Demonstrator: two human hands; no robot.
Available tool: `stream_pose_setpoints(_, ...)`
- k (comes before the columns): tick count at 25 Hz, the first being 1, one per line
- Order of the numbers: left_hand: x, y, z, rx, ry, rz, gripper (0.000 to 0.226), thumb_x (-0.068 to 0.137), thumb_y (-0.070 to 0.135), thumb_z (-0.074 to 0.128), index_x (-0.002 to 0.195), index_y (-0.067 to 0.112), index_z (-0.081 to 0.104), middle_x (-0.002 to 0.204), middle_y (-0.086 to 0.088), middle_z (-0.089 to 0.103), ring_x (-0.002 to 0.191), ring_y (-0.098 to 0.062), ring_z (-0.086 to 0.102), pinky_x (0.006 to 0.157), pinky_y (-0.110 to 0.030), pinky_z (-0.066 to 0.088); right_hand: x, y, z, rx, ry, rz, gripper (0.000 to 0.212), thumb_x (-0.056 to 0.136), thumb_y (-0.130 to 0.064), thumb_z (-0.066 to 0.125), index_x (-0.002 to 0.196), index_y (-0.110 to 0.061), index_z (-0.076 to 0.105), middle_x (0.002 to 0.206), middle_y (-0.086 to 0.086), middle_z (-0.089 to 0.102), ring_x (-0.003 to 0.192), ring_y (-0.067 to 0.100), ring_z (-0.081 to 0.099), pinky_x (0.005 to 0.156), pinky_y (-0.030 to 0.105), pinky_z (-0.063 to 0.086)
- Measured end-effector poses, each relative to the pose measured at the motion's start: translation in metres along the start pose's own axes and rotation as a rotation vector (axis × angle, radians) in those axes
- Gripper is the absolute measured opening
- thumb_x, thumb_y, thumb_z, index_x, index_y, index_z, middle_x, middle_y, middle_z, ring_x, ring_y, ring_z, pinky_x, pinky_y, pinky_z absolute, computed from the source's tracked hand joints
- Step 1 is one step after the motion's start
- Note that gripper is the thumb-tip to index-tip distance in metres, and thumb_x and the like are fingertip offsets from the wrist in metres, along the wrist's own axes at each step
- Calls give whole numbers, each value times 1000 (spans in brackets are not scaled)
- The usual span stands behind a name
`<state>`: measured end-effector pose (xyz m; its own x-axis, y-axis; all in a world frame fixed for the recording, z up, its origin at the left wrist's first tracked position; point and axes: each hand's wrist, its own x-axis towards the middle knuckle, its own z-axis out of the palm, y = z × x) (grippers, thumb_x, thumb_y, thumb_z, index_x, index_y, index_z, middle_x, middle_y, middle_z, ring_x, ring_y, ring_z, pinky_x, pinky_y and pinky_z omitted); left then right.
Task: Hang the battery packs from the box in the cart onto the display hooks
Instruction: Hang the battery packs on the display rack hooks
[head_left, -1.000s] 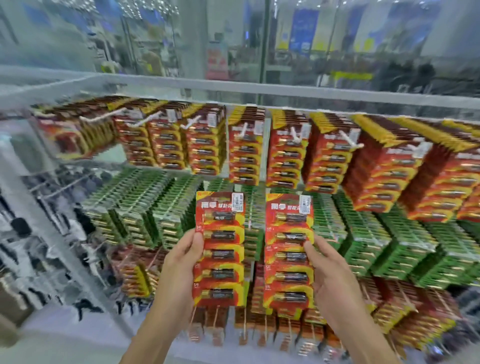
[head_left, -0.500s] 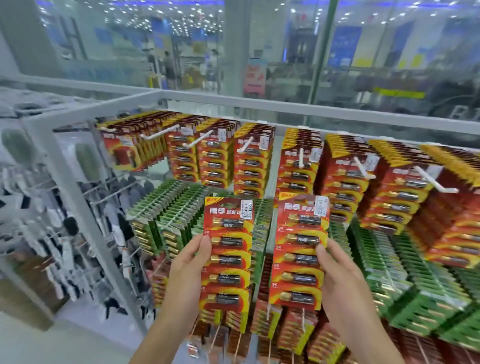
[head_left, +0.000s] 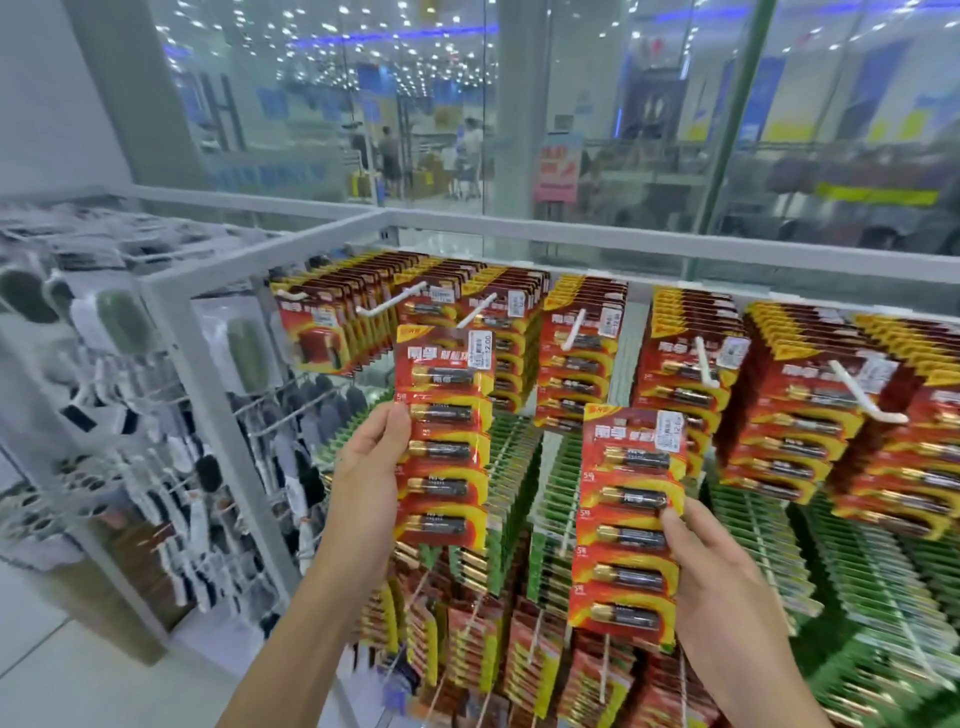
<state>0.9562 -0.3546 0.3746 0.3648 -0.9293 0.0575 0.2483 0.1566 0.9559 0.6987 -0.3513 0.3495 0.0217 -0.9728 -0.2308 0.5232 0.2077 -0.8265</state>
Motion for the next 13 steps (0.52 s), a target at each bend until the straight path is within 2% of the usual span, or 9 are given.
stream_pose_setpoints(3, 16, 5, -3, 16, -28, 0, 35, 108, 36, 46, 120, 15, 72, 105, -16, 78, 82, -36, 76, 67, -45, 62, -1, 4, 8, -16, -4, 4, 31, 84, -22, 64, 115, -20, 68, 106, 5, 80, 88, 24, 78, 81, 50, 53)
stream_pose_setpoints(5, 23, 4, -5, 19, -37, -10, 33, 108, 35, 47, 114, 17, 74, 103, -15, 79, 82, -35, 77, 67, -44, 63, -1, 7, 11, -22, 6, 7, 33, 85, -21, 64, 117, -18, 69, 109, 8, 79, 90, 27, 78, 83, 50, 53)
stream_pose_setpoints(11, 41, -3, -2, 17, -55, -46, 33, 110, 36, 46, 115, 19, 74, 102, -12, 79, 81, -33, 77, 67, -43, 62, -8, 8, 15, 5, 50, -9, 21, 89, -17, 63, 109, -20, 67, 97, 5, 81, 83, 25, 79, 79, 48, 52)
stream_pose_setpoints(13, 53, -3, 6, 44, -89, -37, 34, 111, 37, 44, 114, 20, 74, 101, -11, 80, 81, -32, 77, 68, -45, 64, -13, 6, 15, -9, 47, -27, 26, 88, -18, 63, 113, -17, 69, 101, 7, 80, 84, 25, 79, 80, 49, 53)
